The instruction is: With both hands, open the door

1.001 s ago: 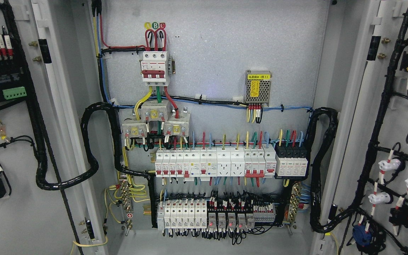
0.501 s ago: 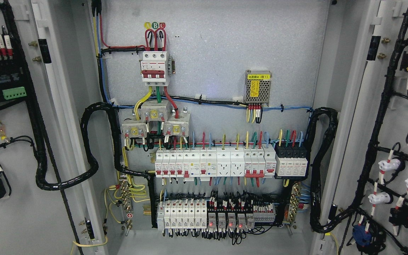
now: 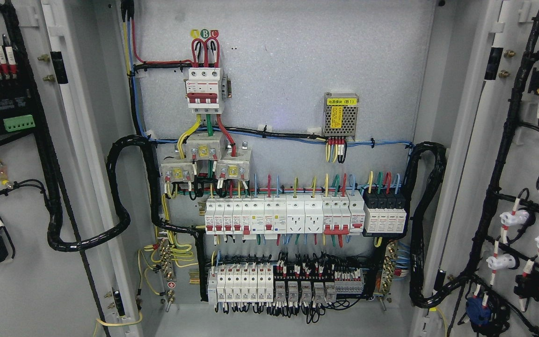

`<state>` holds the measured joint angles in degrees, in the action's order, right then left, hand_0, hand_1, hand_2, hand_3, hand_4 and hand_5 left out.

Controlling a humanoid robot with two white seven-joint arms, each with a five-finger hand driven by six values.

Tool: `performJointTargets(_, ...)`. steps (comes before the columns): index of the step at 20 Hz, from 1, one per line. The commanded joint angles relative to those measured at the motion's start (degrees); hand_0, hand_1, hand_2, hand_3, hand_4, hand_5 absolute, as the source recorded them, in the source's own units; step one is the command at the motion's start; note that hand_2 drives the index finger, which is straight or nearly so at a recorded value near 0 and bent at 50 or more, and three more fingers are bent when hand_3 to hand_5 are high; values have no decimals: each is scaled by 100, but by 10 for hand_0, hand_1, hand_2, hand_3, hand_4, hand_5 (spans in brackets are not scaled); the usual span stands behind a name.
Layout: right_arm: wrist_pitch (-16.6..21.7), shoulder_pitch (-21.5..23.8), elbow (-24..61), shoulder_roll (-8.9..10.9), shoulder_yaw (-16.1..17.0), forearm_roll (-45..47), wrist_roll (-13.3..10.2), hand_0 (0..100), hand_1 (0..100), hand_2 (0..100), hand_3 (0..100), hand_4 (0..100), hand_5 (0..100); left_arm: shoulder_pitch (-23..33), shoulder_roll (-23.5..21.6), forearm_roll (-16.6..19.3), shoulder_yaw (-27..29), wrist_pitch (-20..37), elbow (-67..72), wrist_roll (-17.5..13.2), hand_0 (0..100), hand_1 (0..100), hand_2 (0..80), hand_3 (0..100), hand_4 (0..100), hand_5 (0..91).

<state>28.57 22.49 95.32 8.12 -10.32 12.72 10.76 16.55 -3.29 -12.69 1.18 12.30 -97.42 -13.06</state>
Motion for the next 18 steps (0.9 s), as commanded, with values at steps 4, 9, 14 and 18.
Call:
performJointTargets(4, 26, -166, -488, -241, -242, -24, -13, 218, 0, 0, 0, 0, 0, 85, 241, 100, -469, 9, 109, 5, 288, 0, 27, 28, 34, 0)
performJointTargets(9, 26, -175, -532, -249, -331, -24, -13, 218, 0, 0, 0, 0, 0, 85, 241, 109, -434, 18, 118, 223, 288, 0, 27, 28, 35, 0)
performJointTargets(14, 140, -166, -471, -241, -304, -33, -13, 218, 0, 0, 0, 0, 0, 85, 241, 118, -425, 9, 109, 435, 288, 0, 27, 28, 33, 0)
performJointTargets(18, 166, -166, -471, -232, -295, -33, -13, 218, 0, 0, 0, 0, 0, 103, 241, 126, -417, 9, 118, 435, 288, 0, 27, 28, 33, 0)
